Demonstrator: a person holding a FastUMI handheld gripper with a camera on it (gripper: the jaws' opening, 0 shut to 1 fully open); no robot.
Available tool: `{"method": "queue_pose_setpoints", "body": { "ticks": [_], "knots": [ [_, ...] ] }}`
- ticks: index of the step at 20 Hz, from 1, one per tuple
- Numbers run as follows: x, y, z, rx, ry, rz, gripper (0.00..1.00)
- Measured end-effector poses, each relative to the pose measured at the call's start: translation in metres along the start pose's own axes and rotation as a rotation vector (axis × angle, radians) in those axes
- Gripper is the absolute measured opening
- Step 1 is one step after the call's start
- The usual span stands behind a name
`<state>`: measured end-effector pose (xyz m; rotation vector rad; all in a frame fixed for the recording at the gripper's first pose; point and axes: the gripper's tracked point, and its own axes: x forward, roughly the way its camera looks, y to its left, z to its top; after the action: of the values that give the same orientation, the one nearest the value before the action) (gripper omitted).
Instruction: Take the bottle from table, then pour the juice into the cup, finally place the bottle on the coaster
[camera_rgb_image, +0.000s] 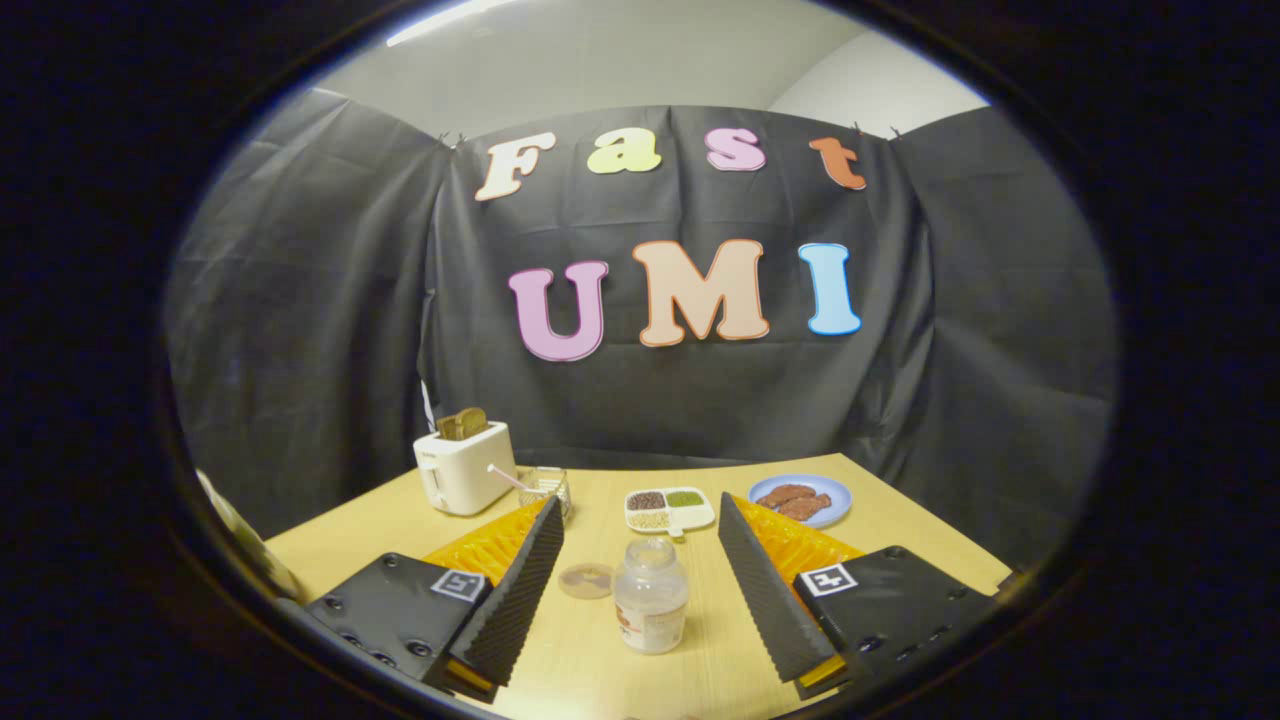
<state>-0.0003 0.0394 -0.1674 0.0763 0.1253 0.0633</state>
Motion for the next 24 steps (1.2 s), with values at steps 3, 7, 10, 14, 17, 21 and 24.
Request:
{"method": "queue_pose_setpoints", "body": {
  "ticks": [3, 7, 10, 14, 17, 21, 24],
  "knots": [
    [-0.002, 0.006, -0.03, -0.001, 0.044, 0.018, 0.97],
    [-0.002, 0.008, -0.063, -0.002, 0.093, 0.03, 0.97],
    [0.004, 0.003, -0.083, -0.001, 0.125, 0.022, 0.97],
    [0.012, 0.001, -0.107, 0.03, 0.161, 0.029, 0.98],
    [0.023, -0.005, -0.124, 0.033, 0.182, 0.015, 0.98],
    [0.036, -0.012, -0.139, 0.054, 0.212, -0.002, 0.98],
    [0.048, -0.017, -0.146, 0.063, 0.225, -0.012, 0.98]
  ]
}}
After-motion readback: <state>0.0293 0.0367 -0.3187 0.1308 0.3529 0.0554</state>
